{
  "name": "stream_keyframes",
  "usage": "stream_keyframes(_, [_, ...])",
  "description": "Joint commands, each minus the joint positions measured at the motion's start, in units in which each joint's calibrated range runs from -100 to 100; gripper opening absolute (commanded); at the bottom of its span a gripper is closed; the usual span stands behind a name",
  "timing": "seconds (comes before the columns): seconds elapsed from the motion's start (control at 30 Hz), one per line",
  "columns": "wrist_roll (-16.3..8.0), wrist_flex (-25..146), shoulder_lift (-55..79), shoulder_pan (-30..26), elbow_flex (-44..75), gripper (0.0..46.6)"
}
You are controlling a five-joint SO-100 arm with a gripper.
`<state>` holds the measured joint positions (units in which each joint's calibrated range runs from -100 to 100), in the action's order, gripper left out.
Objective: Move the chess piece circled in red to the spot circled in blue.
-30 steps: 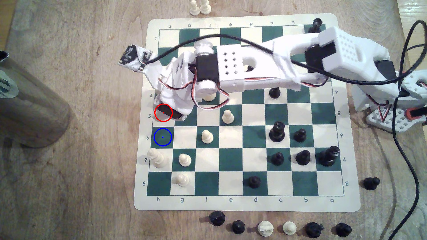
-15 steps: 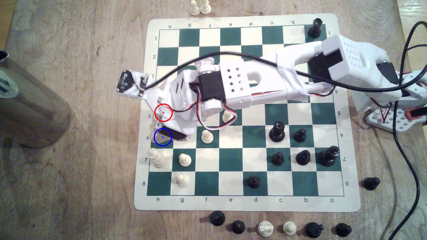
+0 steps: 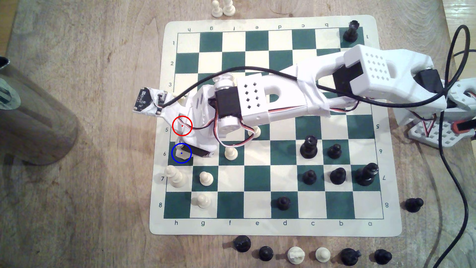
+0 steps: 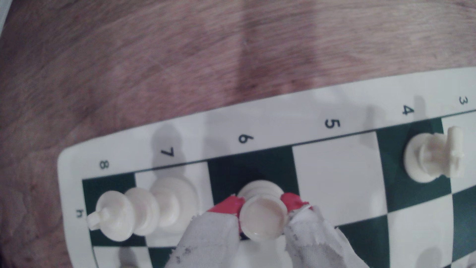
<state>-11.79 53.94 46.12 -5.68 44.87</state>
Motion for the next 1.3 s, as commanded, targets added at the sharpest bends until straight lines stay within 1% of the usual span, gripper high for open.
stream_keyframes(0.0, [0.24, -0.87, -1.73, 0.63, 7.26, 3.1])
stream_keyframes(0.47, [0.59, -0.55, 0.31, 0.79, 8.8, 3.6])
stream_keyframes(0.7, [0.68, -0.3, 1.33, 0.87, 9.44, 8.7])
stream_keyframes(0.73, [0.68, -0.22, 1.41, 0.87, 9.44, 13.5])
stream_keyframes(0.77, [0.68, -0.14, 1.41, 0.87, 9.44, 15.3])
stream_keyframes(0.83, [0.68, 0.44, 1.24, 0.87, 9.44, 17.0])
stream_keyframes(0.93, [0.68, 1.26, 0.82, 0.87, 9.44, 18.0])
stream_keyframes(1.27, [0.68, 1.83, -1.64, 0.95, 6.99, 17.9])
